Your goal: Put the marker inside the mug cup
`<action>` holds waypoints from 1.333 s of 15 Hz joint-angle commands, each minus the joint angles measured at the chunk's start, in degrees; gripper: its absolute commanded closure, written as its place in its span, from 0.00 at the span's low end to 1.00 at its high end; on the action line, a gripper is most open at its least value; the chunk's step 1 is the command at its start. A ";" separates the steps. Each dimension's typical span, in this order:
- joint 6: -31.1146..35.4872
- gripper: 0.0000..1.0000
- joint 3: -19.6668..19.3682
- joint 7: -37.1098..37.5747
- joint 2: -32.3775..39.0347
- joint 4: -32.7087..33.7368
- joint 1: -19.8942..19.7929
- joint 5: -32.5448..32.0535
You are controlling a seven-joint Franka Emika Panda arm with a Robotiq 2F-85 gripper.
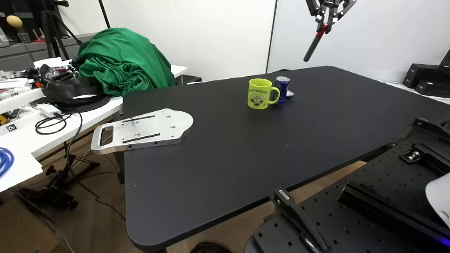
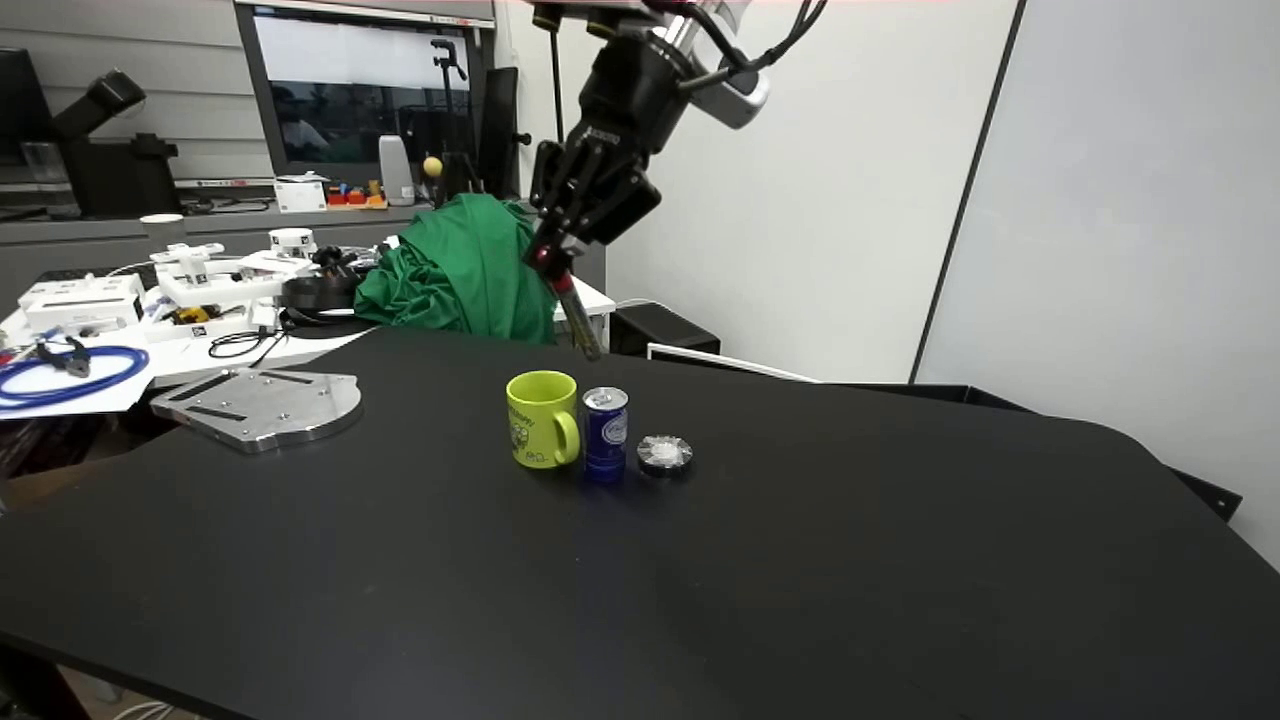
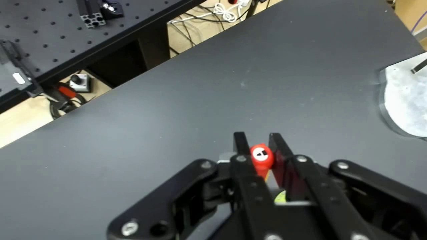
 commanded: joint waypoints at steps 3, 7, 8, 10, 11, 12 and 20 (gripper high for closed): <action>10.41 0.95 -3.65 7.05 -6.04 -9.04 -0.37 -13.79; 23.66 0.95 -6.00 12.66 -7.37 -15.00 -1.65 -22.42; 27.19 0.95 -6.56 14.35 -7.32 -16.47 -1.97 -24.29; 34.90 0.95 -7.70 18.28 -6.77 -19.49 -2.55 -27.81; 38.30 0.95 -8.28 20.45 -6.20 -20.77 -2.77 -29.22; 40.98 0.95 -8.86 22.34 -5.57 -21.89 -2.95 -30.41; 56.45 0.95 -12.61 28.55 3.17 -27.17 -4.01 -23.91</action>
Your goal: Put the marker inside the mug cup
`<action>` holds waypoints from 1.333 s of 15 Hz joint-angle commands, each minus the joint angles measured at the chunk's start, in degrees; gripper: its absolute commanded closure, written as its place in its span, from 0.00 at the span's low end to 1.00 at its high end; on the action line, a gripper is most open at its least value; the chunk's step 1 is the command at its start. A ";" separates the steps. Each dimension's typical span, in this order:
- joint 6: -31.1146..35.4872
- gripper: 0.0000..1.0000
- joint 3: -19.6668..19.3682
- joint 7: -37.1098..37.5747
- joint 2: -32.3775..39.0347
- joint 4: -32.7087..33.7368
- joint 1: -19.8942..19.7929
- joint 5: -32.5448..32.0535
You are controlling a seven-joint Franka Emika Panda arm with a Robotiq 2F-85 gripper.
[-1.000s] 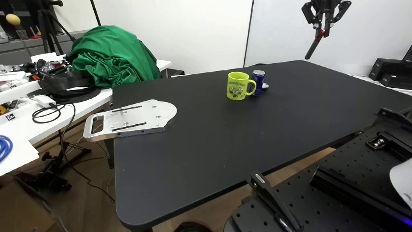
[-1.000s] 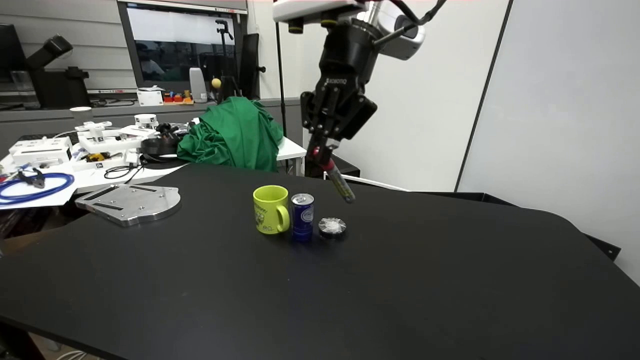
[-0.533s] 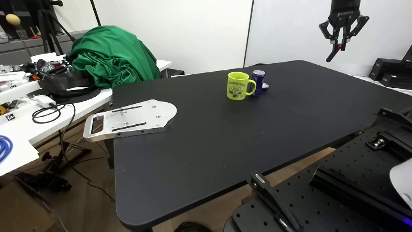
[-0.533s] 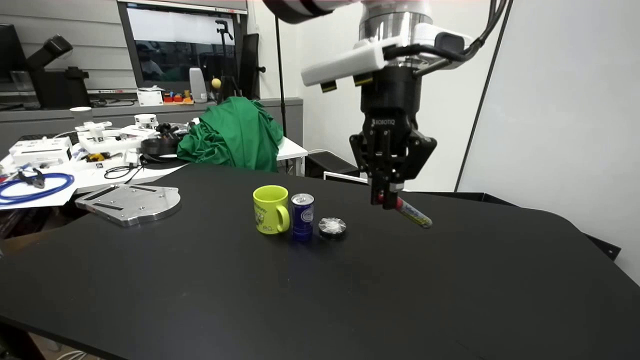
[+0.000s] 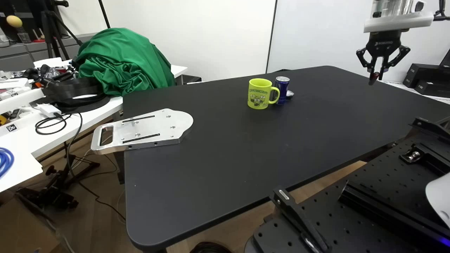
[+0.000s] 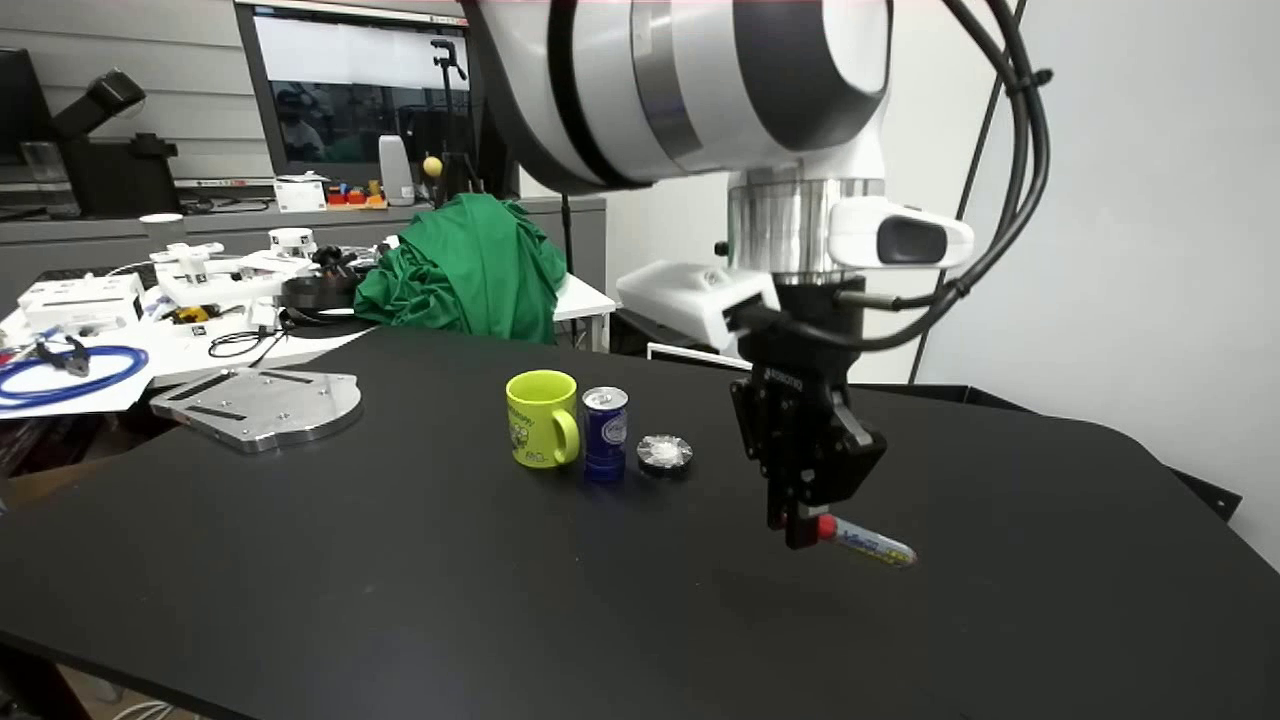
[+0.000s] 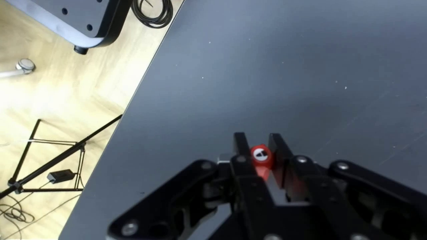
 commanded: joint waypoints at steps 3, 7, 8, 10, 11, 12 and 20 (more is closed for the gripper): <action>7.37 0.95 -0.62 1.04 6.93 -1.25 -0.38 11.51; 10.78 0.95 0.12 0.33 11.86 -0.84 -0.10 20.06; 11.51 0.95 0.33 0.27 13.09 -0.66 0.04 21.66; 12.68 0.95 0.77 0.20 15.19 -0.42 0.51 24.21; 13.11 0.95 1.14 0.02 16.15 -0.25 0.62 25.33; 13.49 0.95 1.28 0.01 17.14 -0.04 0.95 26.07; 10.31 0.27 0.83 0.38 16.32 0.57 5.41 27.01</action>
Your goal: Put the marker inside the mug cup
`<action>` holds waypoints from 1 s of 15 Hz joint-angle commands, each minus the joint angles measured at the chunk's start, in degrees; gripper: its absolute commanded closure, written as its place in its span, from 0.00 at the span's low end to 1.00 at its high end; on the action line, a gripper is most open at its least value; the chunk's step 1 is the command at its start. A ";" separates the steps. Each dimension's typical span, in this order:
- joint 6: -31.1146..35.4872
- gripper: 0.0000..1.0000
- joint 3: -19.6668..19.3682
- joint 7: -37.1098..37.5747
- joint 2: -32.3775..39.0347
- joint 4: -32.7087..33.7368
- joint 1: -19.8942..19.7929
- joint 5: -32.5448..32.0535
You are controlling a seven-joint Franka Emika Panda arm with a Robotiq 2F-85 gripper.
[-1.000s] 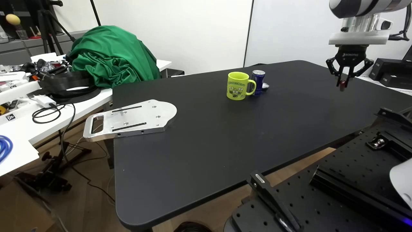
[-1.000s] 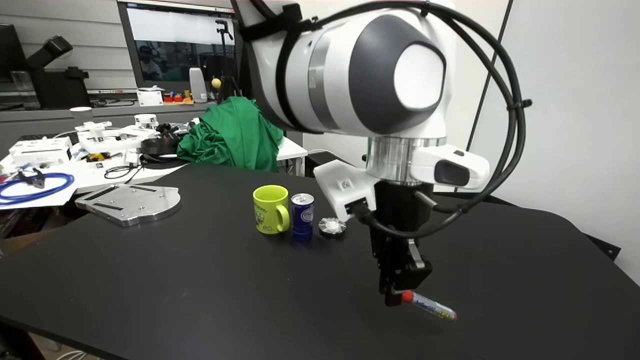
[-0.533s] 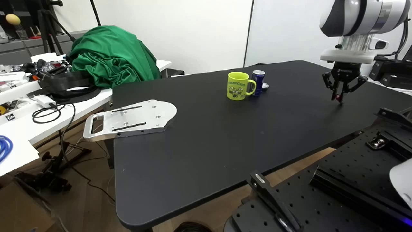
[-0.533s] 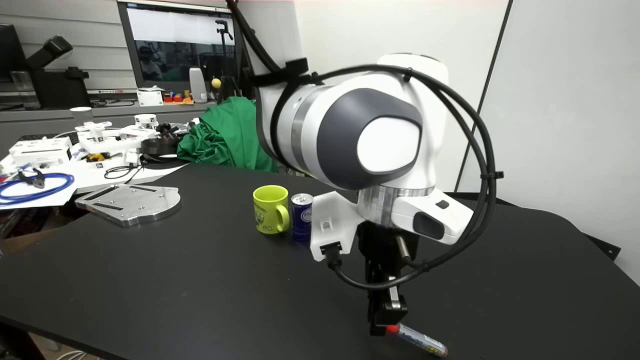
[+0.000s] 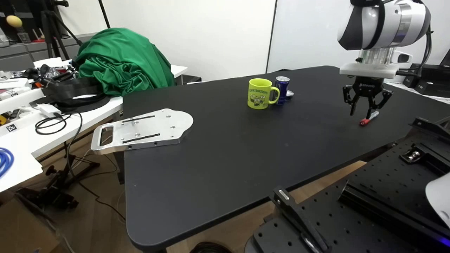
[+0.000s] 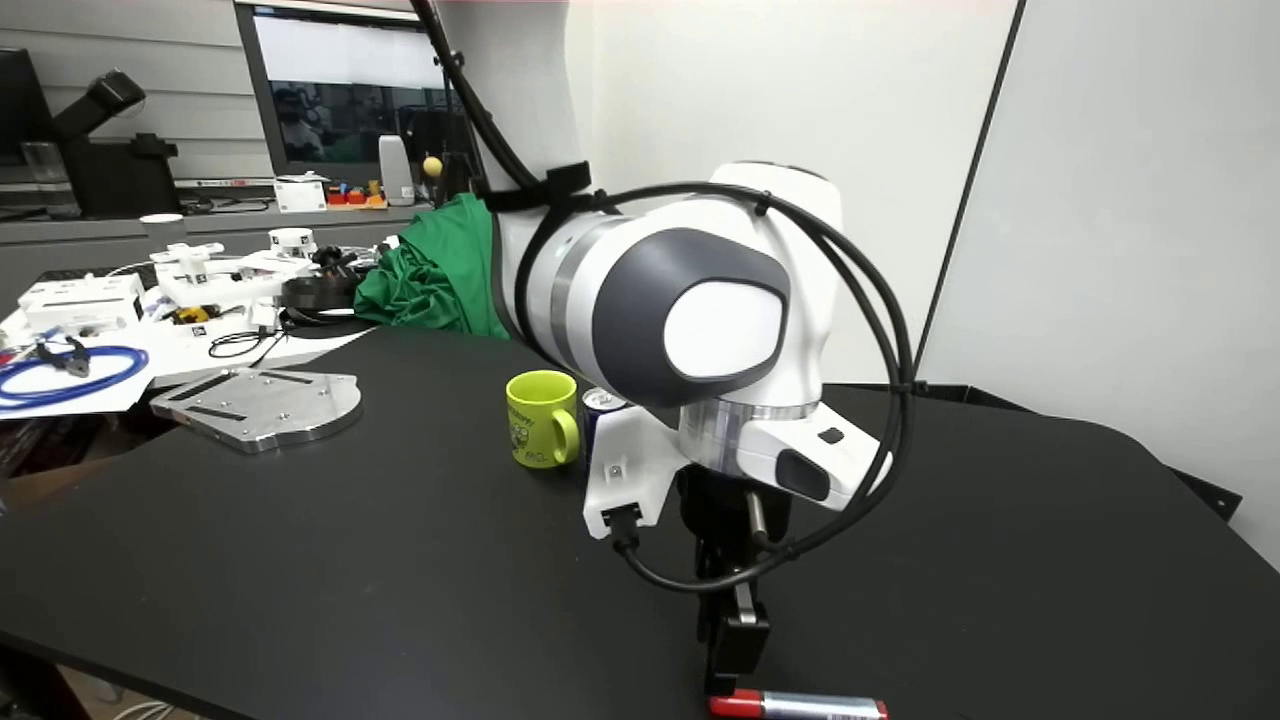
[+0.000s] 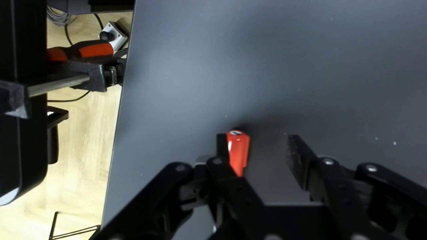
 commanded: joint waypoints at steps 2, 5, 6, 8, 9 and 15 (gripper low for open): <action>-3.90 0.13 -1.96 1.30 -4.18 1.37 4.51 -0.89; -6.25 0.00 -2.64 2.03 -8.26 2.19 6.63 -1.80; -7.23 0.00 -2.27 2.05 -9.80 2.42 6.81 -1.71; -9.70 0.00 -0.44 1.07 -13.03 2.55 6.14 -0.43; -6.69 0.00 -0.37 0.65 -9.20 2.96 5.54 -0.93; -8.86 0.00 0.45 0.64 -12.35 2.82 5.23 -0.93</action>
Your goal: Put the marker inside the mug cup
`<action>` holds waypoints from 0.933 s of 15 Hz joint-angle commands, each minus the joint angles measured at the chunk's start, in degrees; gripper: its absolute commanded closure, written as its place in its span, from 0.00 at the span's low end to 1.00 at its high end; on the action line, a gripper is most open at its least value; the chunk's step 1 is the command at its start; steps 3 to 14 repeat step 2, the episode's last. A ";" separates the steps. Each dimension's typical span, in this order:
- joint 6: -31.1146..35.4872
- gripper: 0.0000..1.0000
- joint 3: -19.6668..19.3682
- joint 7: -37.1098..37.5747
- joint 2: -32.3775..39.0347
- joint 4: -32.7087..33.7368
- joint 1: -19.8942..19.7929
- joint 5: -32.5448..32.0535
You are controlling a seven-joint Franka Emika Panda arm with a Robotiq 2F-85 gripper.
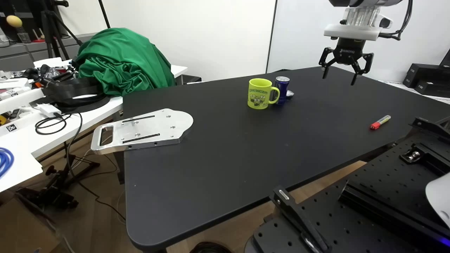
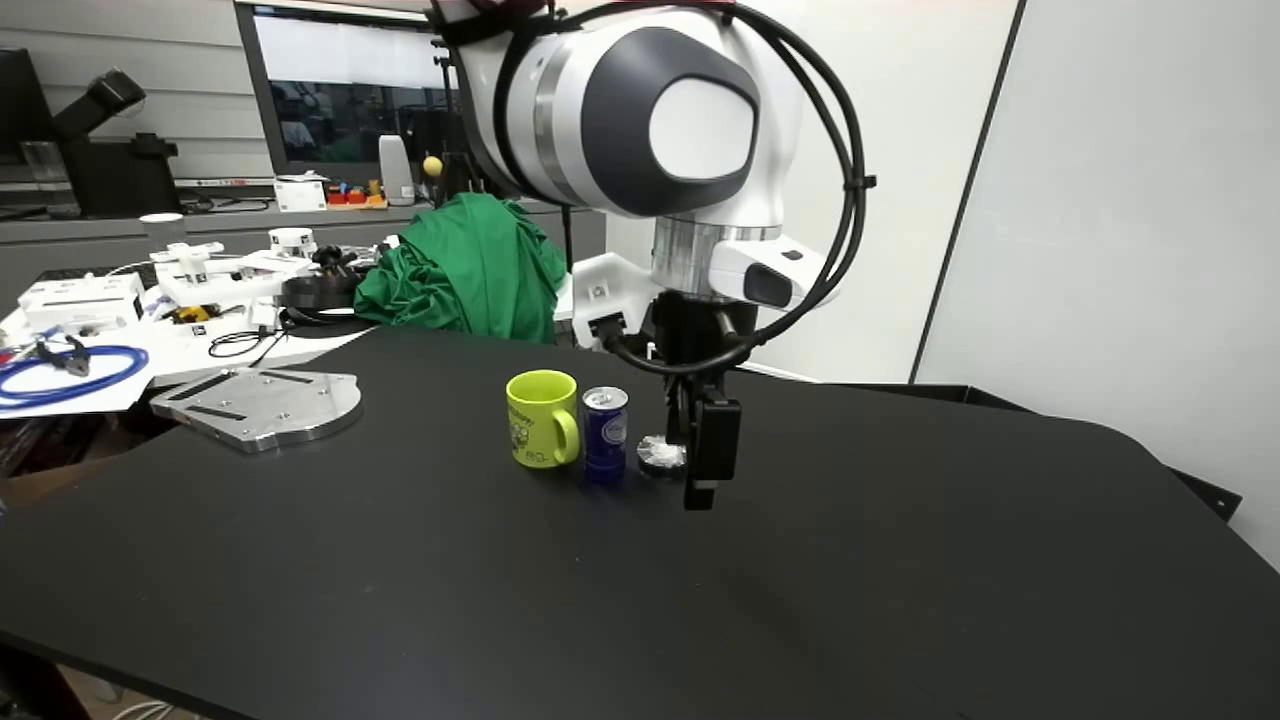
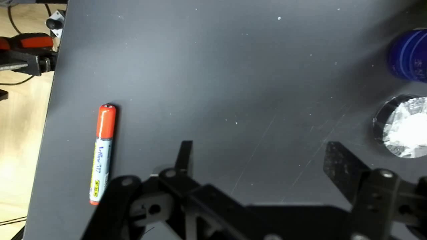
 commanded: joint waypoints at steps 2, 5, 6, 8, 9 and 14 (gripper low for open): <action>0.00 0.00 1.16 0.50 -0.05 0.05 -1.28 -0.75; 0.00 0.00 1.16 0.50 -0.05 0.05 -1.28 -0.75; 0.00 0.00 1.16 0.50 -0.05 0.05 -1.28 -0.75; 0.00 0.00 1.16 0.50 -0.05 0.05 -1.28 -0.75; 0.00 0.00 1.16 0.50 -0.05 0.05 -1.28 -0.75; 0.00 0.00 1.16 0.50 -0.05 0.05 -1.28 -0.75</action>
